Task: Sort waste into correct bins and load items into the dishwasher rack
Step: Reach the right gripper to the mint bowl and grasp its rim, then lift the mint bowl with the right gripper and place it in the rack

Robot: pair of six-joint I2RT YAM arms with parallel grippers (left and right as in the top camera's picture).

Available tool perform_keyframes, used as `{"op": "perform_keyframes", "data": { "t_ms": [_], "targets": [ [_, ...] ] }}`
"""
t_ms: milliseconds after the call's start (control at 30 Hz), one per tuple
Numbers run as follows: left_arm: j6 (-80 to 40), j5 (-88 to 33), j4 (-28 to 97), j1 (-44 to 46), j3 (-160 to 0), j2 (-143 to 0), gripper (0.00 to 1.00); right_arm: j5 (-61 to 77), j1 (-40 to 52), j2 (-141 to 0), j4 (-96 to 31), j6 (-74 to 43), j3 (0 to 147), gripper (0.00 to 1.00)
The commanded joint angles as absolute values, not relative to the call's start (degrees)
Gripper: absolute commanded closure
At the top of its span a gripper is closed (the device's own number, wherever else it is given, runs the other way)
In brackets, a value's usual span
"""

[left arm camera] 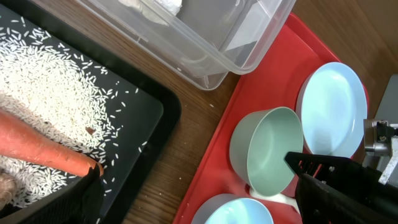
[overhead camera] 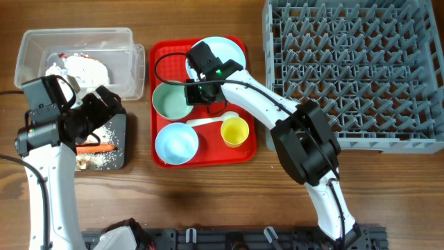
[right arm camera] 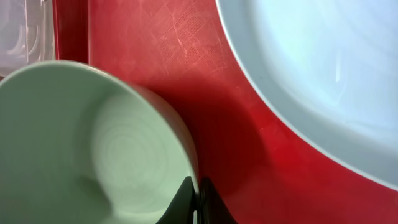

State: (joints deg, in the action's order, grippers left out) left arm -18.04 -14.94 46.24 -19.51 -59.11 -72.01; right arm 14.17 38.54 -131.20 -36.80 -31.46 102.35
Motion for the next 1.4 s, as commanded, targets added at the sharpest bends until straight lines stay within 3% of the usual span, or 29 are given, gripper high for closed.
{"op": "perform_keyframes", "data": {
  "t_ms": [0,100,200,333,400,567,700,867,1367],
  "targets": [
    [-16.73,-15.81,46.11,-19.62,-59.53,-72.18,0.0,11.86,38.41,-132.0,-37.8,-31.59,102.56,0.96],
    [-16.73,-15.81,46.11,-19.62,-59.53,-72.18,0.0,10.55,37.43,-124.53,-41.52,-28.49,105.01,0.96],
    [-16.73,-15.81,46.11,-19.62,-59.53,-72.18,0.0,-0.43,35.88,-113.93,-44.53,-26.24,105.01,0.96],
    [-16.73,-15.84,46.11,-19.62,-59.53,-72.18,0.0,-35.31,34.94,-101.45,-46.48,-23.86,105.01,0.96],
    [-16.73,-15.81,46.11,-19.62,-59.53,-72.18,0.0,-56.62,34.09,-101.21,-41.47,-24.14,104.84,0.96],
    [-16.73,-15.81,46.11,-19.62,-59.53,-72.18,0.0,-71.13,25.85,-108.92,-29.54,-14.48,104.14,0.96],
    [-16.73,-15.81,46.11,-19.62,-59.53,-72.18,0.0,-73.71,18.94,-118.34,-13.28,0.6,104.14,0.96],
    [-16.73,-15.84,46.11,-19.62,-59.53,-72.18,0.0,-72.82,17.65,-127.42,7.62,16.51,104.14,0.96],
    [-16.73,-15.81,46.11,-19.62,-59.53,-72.18,0.0,-63.22,19.59,-132.75,-5.37,11.35,104.12,0.96]
  ]
}}
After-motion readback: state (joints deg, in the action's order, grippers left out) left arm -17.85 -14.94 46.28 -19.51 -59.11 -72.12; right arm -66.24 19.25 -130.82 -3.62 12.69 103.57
